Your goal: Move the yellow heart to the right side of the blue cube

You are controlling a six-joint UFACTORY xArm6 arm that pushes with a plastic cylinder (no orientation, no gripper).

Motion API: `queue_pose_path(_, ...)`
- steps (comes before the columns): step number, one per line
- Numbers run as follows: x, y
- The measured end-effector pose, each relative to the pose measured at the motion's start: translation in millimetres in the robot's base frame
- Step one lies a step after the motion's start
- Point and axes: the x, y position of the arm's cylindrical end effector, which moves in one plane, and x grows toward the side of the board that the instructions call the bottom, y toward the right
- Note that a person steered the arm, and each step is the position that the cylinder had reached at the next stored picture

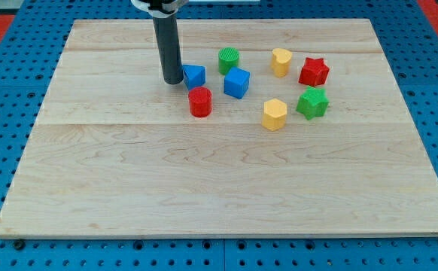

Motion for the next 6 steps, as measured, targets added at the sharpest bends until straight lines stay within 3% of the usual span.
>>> queue_pose_path(4, -36, 5)
queue_pose_path(5, -85, 25)
queue_pose_path(6, -101, 93)
